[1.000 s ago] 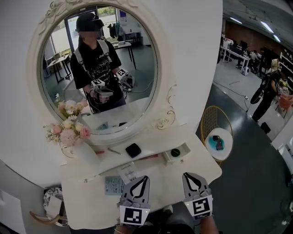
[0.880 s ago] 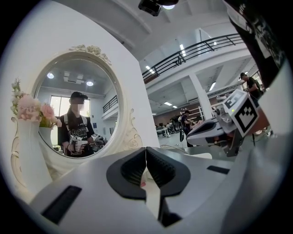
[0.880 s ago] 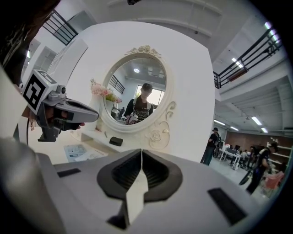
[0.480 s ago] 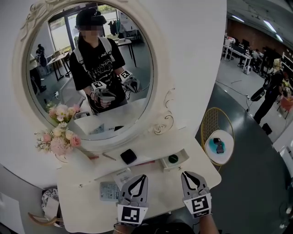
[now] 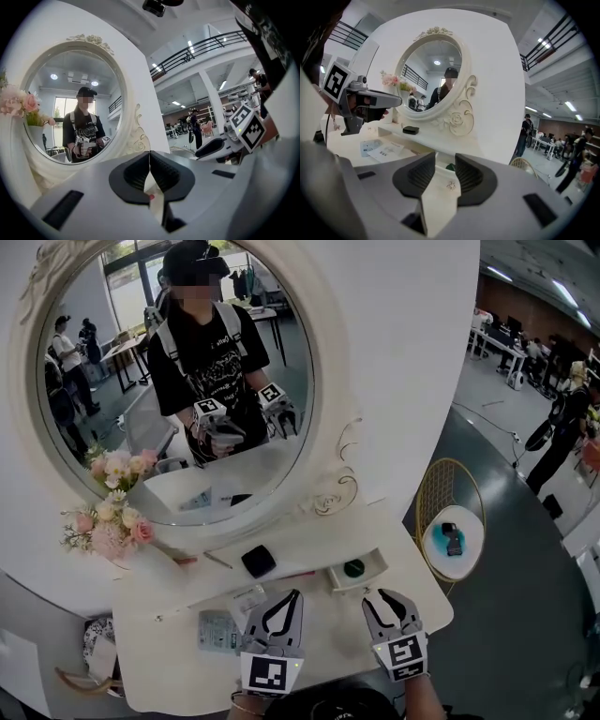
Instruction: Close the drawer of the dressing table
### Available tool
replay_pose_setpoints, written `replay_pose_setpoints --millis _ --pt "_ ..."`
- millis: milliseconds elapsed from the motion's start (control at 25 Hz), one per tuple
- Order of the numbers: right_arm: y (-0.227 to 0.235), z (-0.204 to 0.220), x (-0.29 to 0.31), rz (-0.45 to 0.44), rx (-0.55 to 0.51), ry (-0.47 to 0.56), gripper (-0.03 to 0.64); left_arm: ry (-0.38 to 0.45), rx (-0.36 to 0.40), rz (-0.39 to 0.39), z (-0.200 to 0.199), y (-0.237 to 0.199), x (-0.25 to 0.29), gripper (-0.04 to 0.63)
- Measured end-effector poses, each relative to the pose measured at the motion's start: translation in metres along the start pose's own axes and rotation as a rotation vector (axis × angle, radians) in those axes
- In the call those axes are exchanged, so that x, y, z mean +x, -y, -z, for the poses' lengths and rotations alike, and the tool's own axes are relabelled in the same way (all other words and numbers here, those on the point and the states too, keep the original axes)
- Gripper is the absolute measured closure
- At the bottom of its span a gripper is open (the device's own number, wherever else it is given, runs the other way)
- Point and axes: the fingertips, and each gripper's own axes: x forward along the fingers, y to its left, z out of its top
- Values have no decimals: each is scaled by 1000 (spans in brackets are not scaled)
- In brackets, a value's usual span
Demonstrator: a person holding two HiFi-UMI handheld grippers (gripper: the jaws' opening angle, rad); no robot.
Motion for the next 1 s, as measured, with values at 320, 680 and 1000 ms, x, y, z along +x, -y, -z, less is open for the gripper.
replay_pose_setpoints --millis 320,680,1000 --pt "8 23 15 -26 24 -48 465 -4 1 -27 -3 -2 12 578" --pt "8 43 27 -60 15 -95 463 -14 7 -63 -3 -2 15 578" --pt "10 64 36 -57 22 -129 463 -22 6 -107 2 -7 13 578"
